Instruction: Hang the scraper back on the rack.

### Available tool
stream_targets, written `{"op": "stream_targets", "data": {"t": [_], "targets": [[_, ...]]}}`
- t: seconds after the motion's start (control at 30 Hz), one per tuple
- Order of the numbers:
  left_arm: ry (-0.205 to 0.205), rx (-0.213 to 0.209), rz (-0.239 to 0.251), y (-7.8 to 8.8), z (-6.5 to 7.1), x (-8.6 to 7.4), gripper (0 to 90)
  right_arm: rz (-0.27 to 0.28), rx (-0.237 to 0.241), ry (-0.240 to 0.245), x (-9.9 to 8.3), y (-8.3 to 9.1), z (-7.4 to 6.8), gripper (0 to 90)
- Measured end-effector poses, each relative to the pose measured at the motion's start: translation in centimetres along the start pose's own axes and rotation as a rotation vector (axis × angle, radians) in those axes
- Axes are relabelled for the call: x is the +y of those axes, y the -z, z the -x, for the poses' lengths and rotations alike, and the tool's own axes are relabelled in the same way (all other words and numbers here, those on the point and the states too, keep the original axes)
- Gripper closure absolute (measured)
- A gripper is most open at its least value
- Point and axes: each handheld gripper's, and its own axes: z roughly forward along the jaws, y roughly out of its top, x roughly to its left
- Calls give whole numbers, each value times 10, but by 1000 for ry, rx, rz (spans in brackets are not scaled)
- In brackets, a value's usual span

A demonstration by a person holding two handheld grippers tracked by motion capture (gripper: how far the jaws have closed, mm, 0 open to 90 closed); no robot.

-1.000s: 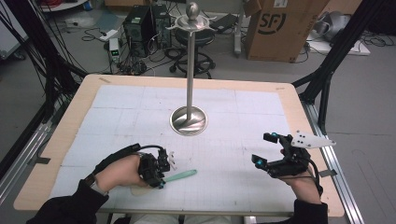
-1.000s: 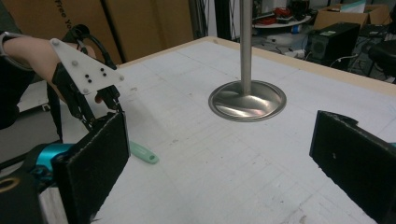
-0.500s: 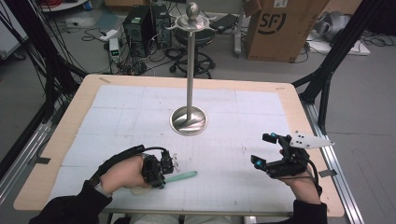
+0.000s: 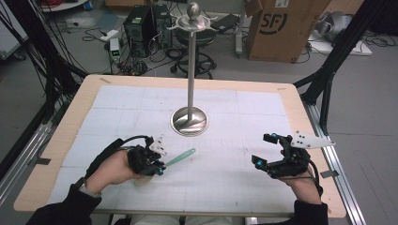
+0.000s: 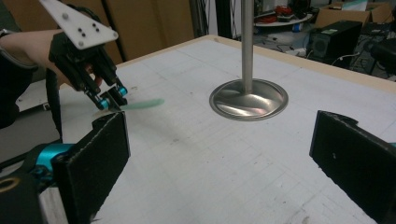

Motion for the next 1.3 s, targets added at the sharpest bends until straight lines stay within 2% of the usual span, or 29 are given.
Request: {"op": "stream_targets", "data": {"t": [0.13,0.2,0.23,0.33,0.4,0.63,0.67,0.8,0.93,1.0,1.27,1.3], "targets": [[38,10,119,11,-6,-4,804,2,2,7,2,-1,-1,38],[49,46,188,16,-11,-6,803,2,2,8,2,-1,-2,38],[47,78,246,19,-15,-7,803,3,3,9,2,-1,-2,38],[92,94,337,25,-25,-11,804,0,6,3,2,-1,-2,38],[116,86,372,28,-30,-12,803,0,7,5,2,-1,-2,37],[202,31,556,44,-44,-11,804,1,7,6,2,-2,-1,38],[216,28,565,47,-47,-10,804,2,6,5,2,-2,-1,38],[223,26,618,59,-57,-5,804,3,4,7,2,-3,-1,38],[215,27,661,75,-66,5,804,0,7,7,2,-4,-1,37],[205,47,682,83,-69,11,804,-1,7,5,2,-5,-1,38],[187,90,695,103,-82,31,804,6,10,6,3,-4,0,38],[194,91,698,105,-84,33,804,7,9,6,3,-4,0,38]]}}
